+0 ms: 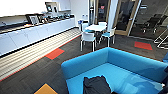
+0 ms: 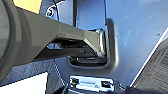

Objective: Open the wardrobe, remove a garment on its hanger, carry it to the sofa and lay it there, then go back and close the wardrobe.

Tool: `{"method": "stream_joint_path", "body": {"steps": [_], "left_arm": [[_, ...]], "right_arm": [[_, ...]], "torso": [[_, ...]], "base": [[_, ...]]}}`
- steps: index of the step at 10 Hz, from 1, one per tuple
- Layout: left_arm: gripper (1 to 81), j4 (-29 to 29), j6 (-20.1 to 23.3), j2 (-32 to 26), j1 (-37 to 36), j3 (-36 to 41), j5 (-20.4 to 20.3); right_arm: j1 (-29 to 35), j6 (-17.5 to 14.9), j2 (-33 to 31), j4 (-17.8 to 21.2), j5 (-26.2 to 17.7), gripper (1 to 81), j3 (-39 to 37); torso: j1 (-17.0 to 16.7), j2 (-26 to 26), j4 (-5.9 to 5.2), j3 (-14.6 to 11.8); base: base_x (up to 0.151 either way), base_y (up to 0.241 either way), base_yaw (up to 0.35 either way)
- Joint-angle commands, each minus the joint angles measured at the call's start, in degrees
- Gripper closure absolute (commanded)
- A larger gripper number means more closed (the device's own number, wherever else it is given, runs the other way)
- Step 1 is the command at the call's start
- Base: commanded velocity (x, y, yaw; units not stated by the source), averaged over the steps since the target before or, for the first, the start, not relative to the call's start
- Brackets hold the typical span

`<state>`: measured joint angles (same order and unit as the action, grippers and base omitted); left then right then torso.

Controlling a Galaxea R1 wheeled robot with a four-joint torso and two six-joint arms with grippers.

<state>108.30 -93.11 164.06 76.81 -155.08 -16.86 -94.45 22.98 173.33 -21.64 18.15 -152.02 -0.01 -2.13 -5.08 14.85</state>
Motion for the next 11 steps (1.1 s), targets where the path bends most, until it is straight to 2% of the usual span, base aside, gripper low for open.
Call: {"method": "stream_joint_path", "body": {"steps": [1,2,3,4,5,6,7,9,10,11], "left_arm": [[1.0,0.8,0.0,0.7,0.1,-1.3,1.7],[1.0,0.8,0.0,1.2,0.7,-1.3,1.7],[1.0,0.9,0.2,1.8,1.3,-1.3,1.7],[1.0,0.9,0.3,2.5,2.1,-1.3,1.8],[1.0,0.9,0.3,3.3,3.0,-1.4,2.1],[1.0,0.9,0.3,3.8,3.8,-1.5,2.2],[1.0,0.9,0.3,5.0,4.6,-2.3,2.4],[1.0,0.9,-0.1,8.1,5.4,-4.9,7.4],[1.0,0.8,-0.3,8.9,5.6,-5.5,8.6],[1.0,0.2,-0.5,9.2,5.6,-5.5,8.6]], "right_arm": [[0.3,-0.2,0.6,-0.5,-2.7,1.0,-0.2],[0.4,-0.2,0.6,-0.5,-2.7,1.0,-0.4],[0.5,-0.1,0.6,-0.5,-2.7,1.0,-0.6],[0.7,-0.2,0.6,-0.5,-2.8,1.0,-0.6],[0.8,-0.2,0.6,-0.5,-2.8,1.0,-0.6],[1.0,-0.1,0.6,-0.5,-2.8,1.0,-0.6],[1.0,-0.2,0.6,-0.6,-2.8,1.0,-0.6],[0.9,-0.2,0.8,-0.6,-2.8,1.0,-0.6],[0.9,-0.4,0.9,-0.7,-2.8,1.0,-0.8],[1.0,-0.4,1.0,-0.7,-2.9,1.0,-1.3]], "torso": [[0.0,0.0,0.00,-5.0],[0.0,0.0,0.00,-6.0],[0.0,0.0,0.00,-2.7],[0.0,-0.1,1.32,-4.0],[0.0,-0.1,3.95,-4.4],[0.0,-0.1,5.40,-7.3],[0.0,-0.1,6.52,-7.7],[0.0,-0.1,9.90,-9.8],[0.0,-0.1,6.84,-7.7],[0.0,-0.1,8.21,-8.4]], "base": [[0.000,0.000,0.000],[0.000,0.000,0.000],[0.000,0.000,0.000],[0.000,0.000,0.000],[0.000,0.000,0.000],[0.000,0.000,0.000],[0.000,0.000,0.000],[0.000,0.000,0.000],[0.000,0.000,0.000],[0.000,0.000,0.000]]}}
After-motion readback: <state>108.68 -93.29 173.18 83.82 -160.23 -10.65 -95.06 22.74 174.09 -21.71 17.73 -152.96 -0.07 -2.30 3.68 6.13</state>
